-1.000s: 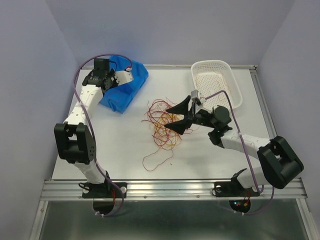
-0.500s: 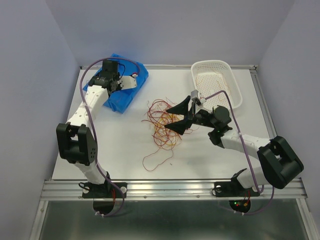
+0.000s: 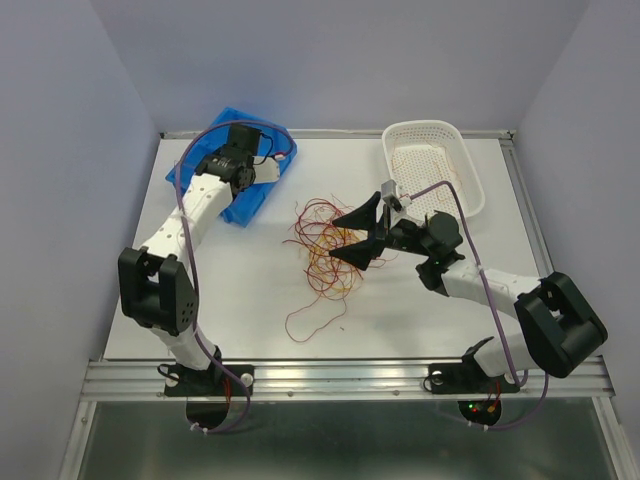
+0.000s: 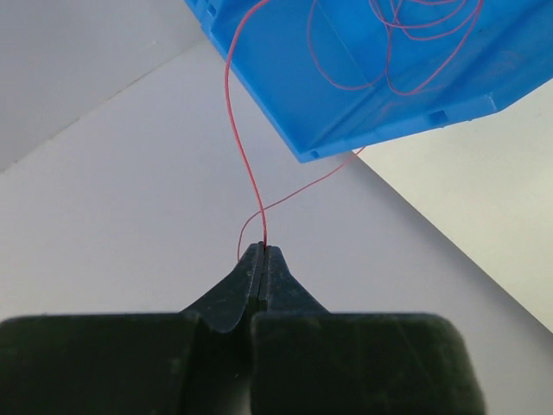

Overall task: Untangle the cables
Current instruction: Place the cable in the bin.

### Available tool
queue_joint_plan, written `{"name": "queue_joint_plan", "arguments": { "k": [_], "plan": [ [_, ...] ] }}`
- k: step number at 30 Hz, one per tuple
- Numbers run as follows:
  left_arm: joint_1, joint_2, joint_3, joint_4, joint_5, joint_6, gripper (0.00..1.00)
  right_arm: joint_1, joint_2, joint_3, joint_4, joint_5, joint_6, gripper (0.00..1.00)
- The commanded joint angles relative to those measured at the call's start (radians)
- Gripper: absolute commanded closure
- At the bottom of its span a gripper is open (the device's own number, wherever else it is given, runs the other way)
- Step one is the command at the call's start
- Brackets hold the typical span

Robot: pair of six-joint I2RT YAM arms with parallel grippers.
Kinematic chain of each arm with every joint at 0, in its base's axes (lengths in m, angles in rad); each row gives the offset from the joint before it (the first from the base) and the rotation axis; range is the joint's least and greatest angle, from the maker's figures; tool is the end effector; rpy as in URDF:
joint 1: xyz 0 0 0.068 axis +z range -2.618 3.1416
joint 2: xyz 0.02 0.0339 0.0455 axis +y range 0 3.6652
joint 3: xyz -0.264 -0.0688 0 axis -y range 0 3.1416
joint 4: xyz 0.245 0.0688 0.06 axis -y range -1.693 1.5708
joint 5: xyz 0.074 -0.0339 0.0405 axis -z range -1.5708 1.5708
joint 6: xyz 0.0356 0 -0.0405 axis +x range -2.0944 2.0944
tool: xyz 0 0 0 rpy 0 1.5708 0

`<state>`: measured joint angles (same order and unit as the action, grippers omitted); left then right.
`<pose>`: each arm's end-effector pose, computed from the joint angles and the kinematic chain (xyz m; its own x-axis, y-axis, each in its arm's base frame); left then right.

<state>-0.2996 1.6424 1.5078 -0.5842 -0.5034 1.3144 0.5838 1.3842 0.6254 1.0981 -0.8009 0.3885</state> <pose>0.3575 -0.0925 0.3341 -0.2450 0.9625 0.1164 0.5862 0.0514 0.8086 0.2222 0.1774 0.2808 -0.1023 0.2484 -0.9632 -0.9831 0.1226 0.1360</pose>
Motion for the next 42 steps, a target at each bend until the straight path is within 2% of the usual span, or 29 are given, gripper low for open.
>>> {"name": "queue_joint_plan", "arguments": {
  "k": [1, 4, 11, 18, 22, 26, 30, 36, 37, 42],
  "plan": [
    [-0.024, -0.038, 0.009, 0.001, -0.151, -0.003, 1.00, 0.002, -0.016, 0.011, 0.008, -0.018, 0.003, 0.14],
    [-0.055, 0.002, 0.017, 0.011, -0.260, 0.006, 1.00, 0.002, -0.016, 0.008, 0.008, -0.018, 0.001, 0.14],
    [-0.102, 0.071, 0.078, -0.063, -0.406, -0.043, 1.00, 0.002, -0.033, -0.006, 0.006, -0.012, -0.002, 0.14],
    [-0.133, 0.051, 0.199, -0.108, -0.442, -0.011, 1.00, 0.002, -0.045, -0.010, 0.005, -0.015, -0.005, 0.14],
    [-0.150, 0.042, 0.166, -0.118, -0.506, -0.020, 1.00, 0.002, -0.047, -0.012, 0.003, -0.018, -0.008, 0.14],
    [-0.171, 0.057, 0.192, -0.183, -0.509, -0.066, 1.00, 0.002, -0.056, -0.016, 0.003, -0.023, -0.008, 0.14],
    [-0.174, 0.071, 0.178, -0.181, -0.459, -0.069, 1.00, 0.002, -0.068, -0.027, 0.003, -0.020, -0.010, 0.14],
    [-0.164, 0.030, 0.083, -0.059, -0.224, 0.078, 1.00, 0.004, -0.089, -0.047, 0.003, -0.018, -0.008, 0.14],
    [-0.159, 0.022, 0.077, -0.057, -0.158, 0.089, 1.00, 0.004, -0.093, -0.049, 0.002, -0.018, -0.008, 0.14],
    [-0.101, 0.028, 0.095, -0.062, -0.015, 0.115, 1.00, 0.004, -0.116, -0.065, 0.000, -0.014, -0.007, 0.14]
  ]
}}
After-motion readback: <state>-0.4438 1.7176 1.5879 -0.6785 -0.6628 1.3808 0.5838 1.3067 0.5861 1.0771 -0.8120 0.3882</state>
